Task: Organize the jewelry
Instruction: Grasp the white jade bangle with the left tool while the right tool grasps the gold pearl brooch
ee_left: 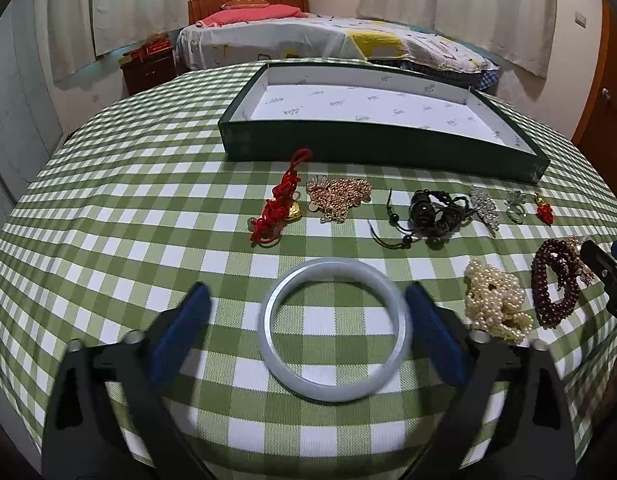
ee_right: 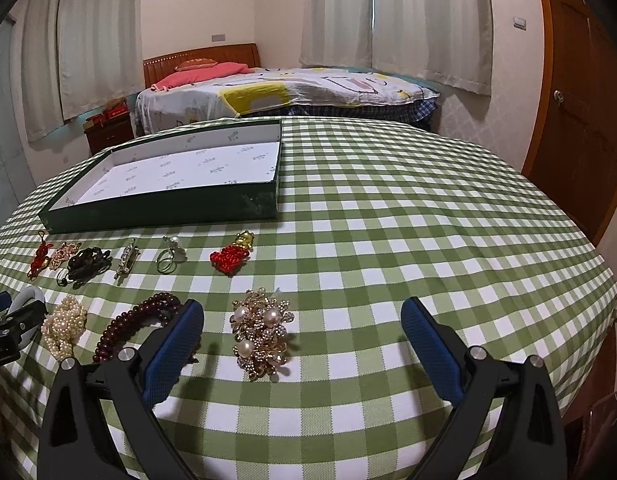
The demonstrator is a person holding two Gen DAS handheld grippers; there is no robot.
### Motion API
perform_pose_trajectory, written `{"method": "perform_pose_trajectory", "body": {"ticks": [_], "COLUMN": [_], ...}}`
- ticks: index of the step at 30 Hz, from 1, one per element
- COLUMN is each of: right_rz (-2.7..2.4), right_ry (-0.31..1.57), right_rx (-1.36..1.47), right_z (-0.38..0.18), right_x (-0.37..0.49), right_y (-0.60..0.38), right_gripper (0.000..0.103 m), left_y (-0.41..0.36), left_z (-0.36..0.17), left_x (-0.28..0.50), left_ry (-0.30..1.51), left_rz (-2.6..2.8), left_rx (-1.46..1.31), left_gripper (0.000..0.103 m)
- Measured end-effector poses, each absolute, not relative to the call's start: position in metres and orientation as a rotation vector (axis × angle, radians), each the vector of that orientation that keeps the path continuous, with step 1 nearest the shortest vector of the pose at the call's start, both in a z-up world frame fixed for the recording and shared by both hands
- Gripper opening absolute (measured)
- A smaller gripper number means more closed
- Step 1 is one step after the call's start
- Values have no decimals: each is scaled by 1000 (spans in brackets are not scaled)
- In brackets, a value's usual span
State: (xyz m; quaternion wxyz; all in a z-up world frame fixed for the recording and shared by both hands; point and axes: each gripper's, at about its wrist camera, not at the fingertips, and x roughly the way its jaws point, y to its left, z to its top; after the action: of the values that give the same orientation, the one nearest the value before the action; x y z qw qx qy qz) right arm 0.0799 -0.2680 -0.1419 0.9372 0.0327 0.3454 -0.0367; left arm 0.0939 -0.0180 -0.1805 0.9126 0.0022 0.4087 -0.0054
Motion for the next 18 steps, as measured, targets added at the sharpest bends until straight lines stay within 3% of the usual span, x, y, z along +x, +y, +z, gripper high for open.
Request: {"method": "perform_pose_trajectory", "body": {"ticks": [1, 3, 18], "right_rz": [-74, -70, -41], "right_ry": [705, 703, 710], "right_rx": [69, 78, 89], "right_z": [-142, -142, -145], "right_x": [80, 80, 80], "right_y": [-268, -269, -270], "right_gripper": [96, 96, 94], "left_y": [-19, -21, -8], "left_z": [-179, -178, -174], "left_x": [92, 90, 96], "left_ry": [835, 830, 831], "left_rz": [-16, -31, -18], "left_rx": [9, 12, -41], "left_gripper": [74, 69, 69]}}
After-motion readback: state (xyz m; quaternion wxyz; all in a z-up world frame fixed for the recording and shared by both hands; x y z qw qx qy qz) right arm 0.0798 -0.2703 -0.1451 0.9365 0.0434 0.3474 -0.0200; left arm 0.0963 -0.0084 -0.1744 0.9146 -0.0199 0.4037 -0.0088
